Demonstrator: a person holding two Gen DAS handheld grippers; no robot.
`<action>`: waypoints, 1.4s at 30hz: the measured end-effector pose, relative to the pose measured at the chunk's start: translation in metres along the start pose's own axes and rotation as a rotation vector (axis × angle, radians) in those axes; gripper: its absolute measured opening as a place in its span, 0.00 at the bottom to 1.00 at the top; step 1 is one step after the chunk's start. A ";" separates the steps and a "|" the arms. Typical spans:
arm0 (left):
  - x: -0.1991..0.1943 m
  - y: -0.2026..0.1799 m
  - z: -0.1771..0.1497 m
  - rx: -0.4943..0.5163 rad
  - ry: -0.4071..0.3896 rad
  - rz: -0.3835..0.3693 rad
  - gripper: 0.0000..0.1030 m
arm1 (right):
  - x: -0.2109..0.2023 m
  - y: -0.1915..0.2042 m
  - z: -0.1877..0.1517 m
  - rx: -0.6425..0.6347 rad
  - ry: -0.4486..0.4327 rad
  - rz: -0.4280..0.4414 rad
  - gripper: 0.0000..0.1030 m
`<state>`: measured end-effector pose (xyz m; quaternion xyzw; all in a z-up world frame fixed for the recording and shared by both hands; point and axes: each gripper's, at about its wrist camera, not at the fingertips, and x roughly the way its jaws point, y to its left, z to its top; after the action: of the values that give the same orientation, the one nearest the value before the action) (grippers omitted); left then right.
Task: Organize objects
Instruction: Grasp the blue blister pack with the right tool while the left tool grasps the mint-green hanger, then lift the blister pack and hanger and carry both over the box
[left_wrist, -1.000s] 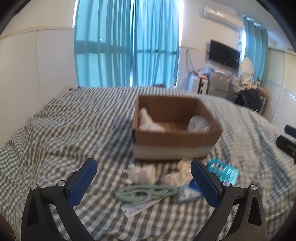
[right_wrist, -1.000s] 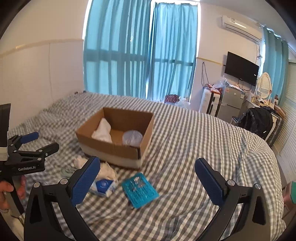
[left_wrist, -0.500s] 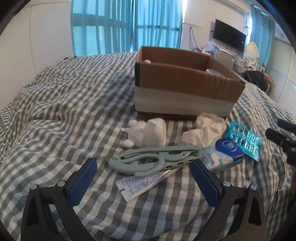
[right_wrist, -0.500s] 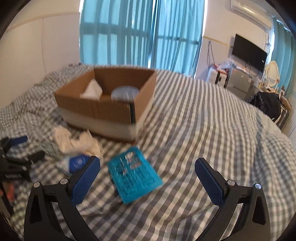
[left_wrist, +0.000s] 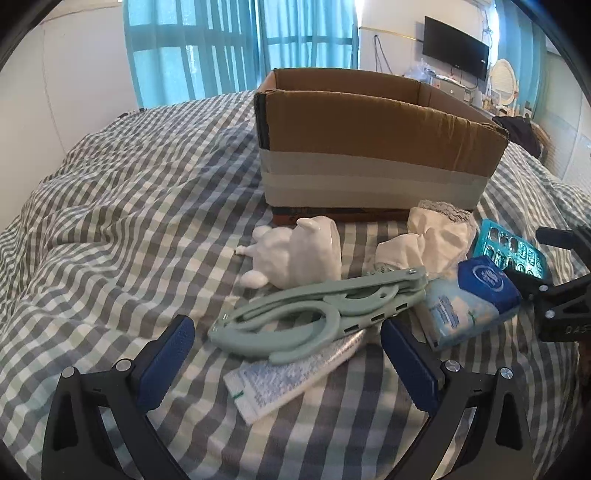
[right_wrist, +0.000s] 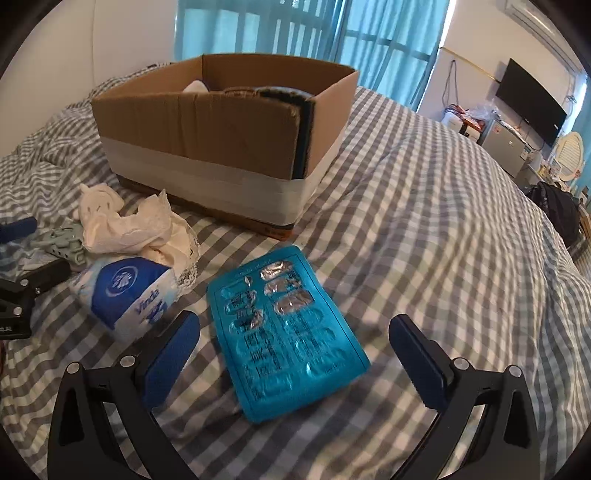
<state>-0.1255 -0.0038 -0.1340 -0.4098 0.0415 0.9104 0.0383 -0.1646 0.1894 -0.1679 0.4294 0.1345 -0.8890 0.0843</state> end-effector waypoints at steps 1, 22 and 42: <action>0.002 -0.001 0.001 0.007 0.000 0.002 1.00 | 0.005 0.001 0.001 -0.007 0.006 0.001 1.00; -0.002 -0.008 0.009 0.061 -0.008 -0.104 0.39 | -0.001 0.005 -0.014 0.046 0.011 0.035 0.69; -0.042 0.029 0.018 -0.058 -0.060 -0.077 0.14 | -0.056 0.007 -0.024 0.085 -0.042 0.022 0.66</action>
<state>-0.1139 -0.0320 -0.0893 -0.3846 -0.0017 0.9210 0.0626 -0.1097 0.1919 -0.1394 0.4152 0.0902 -0.9019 0.0784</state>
